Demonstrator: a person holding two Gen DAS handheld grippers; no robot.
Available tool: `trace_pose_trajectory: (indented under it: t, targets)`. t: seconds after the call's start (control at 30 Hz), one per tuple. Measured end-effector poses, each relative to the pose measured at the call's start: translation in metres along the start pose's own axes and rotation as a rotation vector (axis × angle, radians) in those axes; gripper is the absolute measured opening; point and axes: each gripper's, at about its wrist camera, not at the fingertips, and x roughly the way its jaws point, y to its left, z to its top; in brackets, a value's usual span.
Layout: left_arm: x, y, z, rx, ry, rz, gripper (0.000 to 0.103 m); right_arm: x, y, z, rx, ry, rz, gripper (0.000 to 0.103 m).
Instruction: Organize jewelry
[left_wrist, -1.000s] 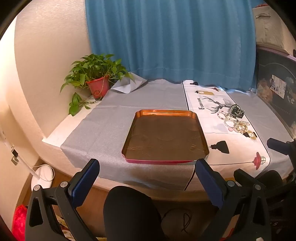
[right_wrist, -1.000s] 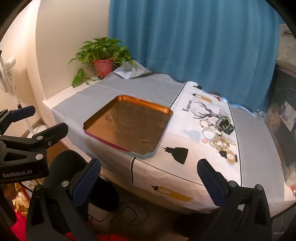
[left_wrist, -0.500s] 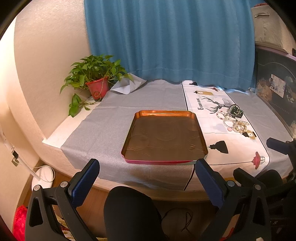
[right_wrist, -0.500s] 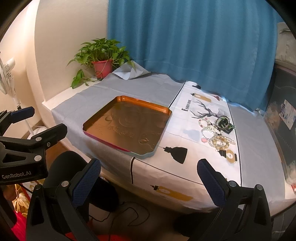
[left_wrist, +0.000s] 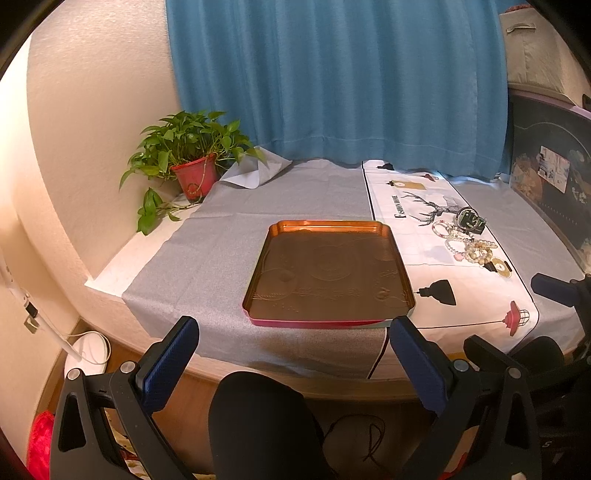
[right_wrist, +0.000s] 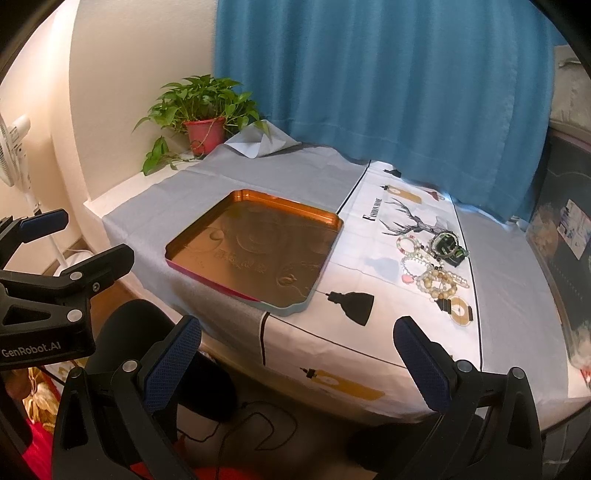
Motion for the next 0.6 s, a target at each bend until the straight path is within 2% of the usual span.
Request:
trace_pose_trajectory:
  t: [0.6]
  targets:
    - [-0.0010, 0.0001, -0.0013, 0.004, -0.002, 0.005, 0.103, -0.0007, -0.0002, 0.0009, 0.002, -0.003, -0.003, 0.103]
